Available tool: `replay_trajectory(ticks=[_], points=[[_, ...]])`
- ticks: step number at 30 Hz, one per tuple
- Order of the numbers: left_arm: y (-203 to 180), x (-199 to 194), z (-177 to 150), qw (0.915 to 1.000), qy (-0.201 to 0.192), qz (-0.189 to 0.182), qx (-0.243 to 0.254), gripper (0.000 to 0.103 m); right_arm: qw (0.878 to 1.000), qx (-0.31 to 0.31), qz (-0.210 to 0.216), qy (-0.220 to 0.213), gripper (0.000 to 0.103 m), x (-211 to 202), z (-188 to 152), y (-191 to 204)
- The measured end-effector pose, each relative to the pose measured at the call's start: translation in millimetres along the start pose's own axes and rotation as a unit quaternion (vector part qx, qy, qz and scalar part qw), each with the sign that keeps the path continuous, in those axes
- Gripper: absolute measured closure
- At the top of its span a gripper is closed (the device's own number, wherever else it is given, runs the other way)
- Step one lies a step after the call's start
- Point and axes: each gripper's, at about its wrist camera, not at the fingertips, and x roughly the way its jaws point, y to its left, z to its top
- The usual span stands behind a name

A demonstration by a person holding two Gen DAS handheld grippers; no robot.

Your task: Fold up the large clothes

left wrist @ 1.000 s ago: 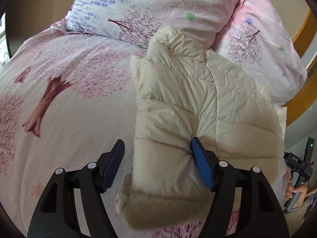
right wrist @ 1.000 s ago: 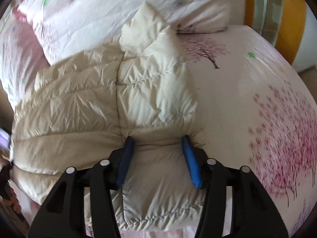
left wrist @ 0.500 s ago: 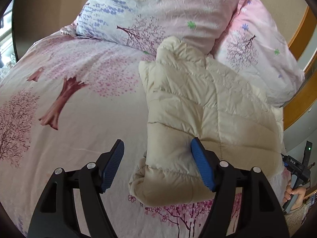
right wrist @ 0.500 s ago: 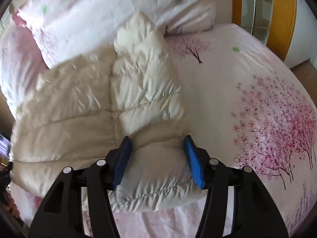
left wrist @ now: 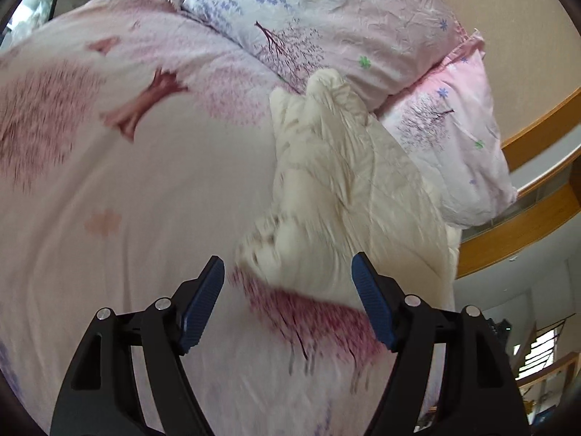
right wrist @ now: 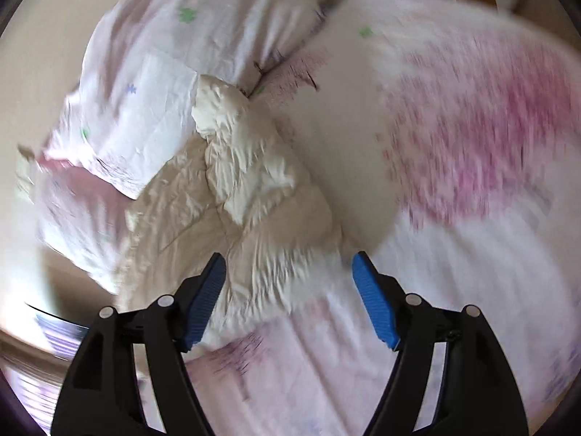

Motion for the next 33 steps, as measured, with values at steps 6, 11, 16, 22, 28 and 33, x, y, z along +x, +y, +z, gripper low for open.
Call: replay_trajectory(ticks=[6,11,16,22,28,33], points=[[-17,12,-22,0.9992,0.02,-0.027,-0.02,0.03,0.999,0.033,0.023,0.018,0.03,9,-20,4],[-26,35,-20,0.9982,0.026,-0.031,-0.044,0.03,0.998,0.046,0.033,0.001,0.03,16,-18,9],[-15,51,-6,0.9939,0.004,-0.04,-0.103,0.034,0.998,0.049,0.036,-0.018,0.039,19,-14,9],[8,55,8,0.9849,-0.032,-0.062,-0.158,0.075,0.998,0.016,0.053,-0.019,0.082,26,-17,15],[12,16,14,0.9854,-0.069,-0.077,-0.136,0.088,0.994,-0.05,0.097,-0.008,0.087,6,-37,45],[35,-39,1,0.986,-0.096,-0.058,-0.123,0.088,0.987,-0.099,0.122,0.032,0.087,-2,-72,59]])
